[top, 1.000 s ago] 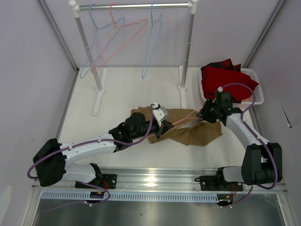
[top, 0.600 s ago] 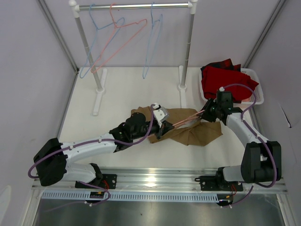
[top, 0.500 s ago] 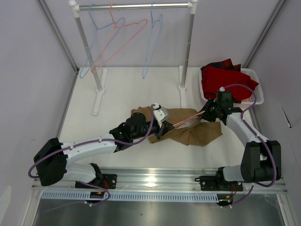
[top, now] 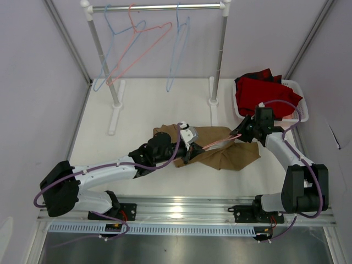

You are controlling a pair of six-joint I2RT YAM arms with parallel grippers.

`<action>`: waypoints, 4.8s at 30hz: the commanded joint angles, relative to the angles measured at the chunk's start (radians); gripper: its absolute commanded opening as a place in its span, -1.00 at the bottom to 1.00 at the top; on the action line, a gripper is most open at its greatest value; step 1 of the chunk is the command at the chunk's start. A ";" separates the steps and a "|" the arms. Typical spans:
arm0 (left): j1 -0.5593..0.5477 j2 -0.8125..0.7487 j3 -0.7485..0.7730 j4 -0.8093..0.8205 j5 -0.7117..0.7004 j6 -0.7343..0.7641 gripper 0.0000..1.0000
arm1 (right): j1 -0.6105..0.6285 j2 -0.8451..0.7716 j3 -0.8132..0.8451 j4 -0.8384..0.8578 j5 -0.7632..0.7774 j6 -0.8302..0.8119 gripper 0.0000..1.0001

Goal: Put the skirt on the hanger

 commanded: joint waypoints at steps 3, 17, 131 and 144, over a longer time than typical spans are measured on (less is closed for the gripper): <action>0.005 0.000 0.005 0.108 0.004 -0.011 -1.00 | 0.001 -0.031 0.002 -0.002 -0.051 -0.018 -0.77; 0.005 0.028 0.076 -0.007 -0.049 0.009 -0.93 | -0.013 -0.106 0.068 -0.115 -0.019 -0.044 -1.00; -0.005 0.015 0.041 0.162 -0.003 0.028 -1.00 | -0.008 0.041 0.350 -0.347 -0.007 -0.161 -0.90; 0.001 -0.018 0.110 0.079 0.181 0.008 -1.00 | 0.087 0.009 0.512 -0.503 0.144 -0.276 -0.89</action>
